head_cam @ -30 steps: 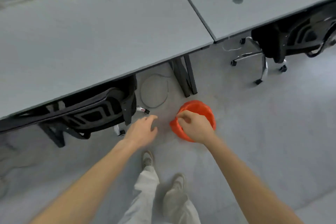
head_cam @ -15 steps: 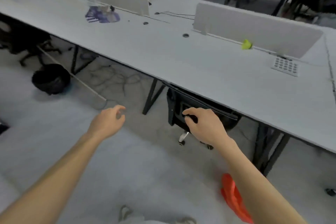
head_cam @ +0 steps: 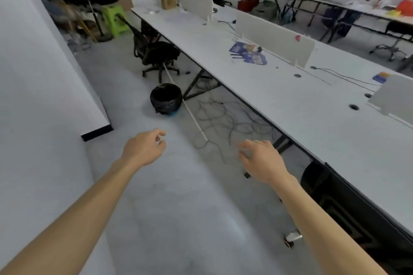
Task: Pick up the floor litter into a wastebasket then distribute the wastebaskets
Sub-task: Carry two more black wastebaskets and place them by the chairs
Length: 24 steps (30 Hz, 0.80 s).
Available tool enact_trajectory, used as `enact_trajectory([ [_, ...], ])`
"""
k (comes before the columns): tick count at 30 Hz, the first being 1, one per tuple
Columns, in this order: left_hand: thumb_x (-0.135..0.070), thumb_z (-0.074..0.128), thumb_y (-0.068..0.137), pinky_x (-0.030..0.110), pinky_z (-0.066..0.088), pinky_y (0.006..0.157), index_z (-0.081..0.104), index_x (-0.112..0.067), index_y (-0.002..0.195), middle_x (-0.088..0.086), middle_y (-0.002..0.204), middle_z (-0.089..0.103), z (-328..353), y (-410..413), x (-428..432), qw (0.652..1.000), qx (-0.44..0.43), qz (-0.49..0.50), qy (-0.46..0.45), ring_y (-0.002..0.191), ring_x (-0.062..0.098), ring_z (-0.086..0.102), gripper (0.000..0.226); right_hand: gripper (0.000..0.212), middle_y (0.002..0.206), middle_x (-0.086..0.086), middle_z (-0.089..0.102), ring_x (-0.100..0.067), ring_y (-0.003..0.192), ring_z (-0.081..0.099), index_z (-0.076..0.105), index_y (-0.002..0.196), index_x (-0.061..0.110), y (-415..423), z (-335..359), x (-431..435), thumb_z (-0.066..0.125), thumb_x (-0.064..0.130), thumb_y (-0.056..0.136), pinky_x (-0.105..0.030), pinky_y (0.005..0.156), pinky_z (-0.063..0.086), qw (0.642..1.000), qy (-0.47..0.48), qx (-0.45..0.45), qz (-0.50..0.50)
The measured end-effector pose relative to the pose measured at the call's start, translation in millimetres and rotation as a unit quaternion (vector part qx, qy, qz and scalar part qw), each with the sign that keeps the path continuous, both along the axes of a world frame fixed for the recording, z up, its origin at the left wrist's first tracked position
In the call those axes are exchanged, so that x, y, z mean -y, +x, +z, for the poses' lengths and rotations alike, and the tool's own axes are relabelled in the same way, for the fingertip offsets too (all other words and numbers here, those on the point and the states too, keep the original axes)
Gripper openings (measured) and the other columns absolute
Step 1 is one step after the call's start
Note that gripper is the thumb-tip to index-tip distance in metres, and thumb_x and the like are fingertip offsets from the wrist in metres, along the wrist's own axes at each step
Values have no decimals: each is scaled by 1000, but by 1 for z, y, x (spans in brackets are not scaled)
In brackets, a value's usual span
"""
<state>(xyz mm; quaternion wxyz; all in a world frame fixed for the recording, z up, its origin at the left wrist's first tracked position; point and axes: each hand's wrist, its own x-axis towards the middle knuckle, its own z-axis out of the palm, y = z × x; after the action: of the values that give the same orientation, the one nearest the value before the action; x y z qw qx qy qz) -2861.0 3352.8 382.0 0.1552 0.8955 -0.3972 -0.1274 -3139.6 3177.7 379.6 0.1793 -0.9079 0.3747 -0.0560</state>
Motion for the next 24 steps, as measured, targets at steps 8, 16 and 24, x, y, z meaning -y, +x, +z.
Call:
enact_trajectory([
  [8,-41,47,94,36,50,89,56,-36,126,-10,122,63,-13,135,19,998,-6,66,9,108,18,60,33,32,116,5,68,-29,121,51,62,125,32,174,-21,53,45,37,99,-44,91,50,998,2,-10,63],
  [16,-38,49,95,34,47,94,53,-33,132,-9,128,61,-24,279,89,990,-6,141,29,114,17,58,37,32,119,1,69,-31,118,53,64,124,33,374,-35,161,45,37,99,-40,91,48,989,8,-32,147],
  [24,-38,46,98,28,43,90,51,-32,135,-8,132,59,-26,427,145,973,-38,221,53,116,17,57,38,31,117,0,70,-32,116,55,64,123,31,573,-25,245,46,36,98,-45,94,49,973,24,-53,225],
])
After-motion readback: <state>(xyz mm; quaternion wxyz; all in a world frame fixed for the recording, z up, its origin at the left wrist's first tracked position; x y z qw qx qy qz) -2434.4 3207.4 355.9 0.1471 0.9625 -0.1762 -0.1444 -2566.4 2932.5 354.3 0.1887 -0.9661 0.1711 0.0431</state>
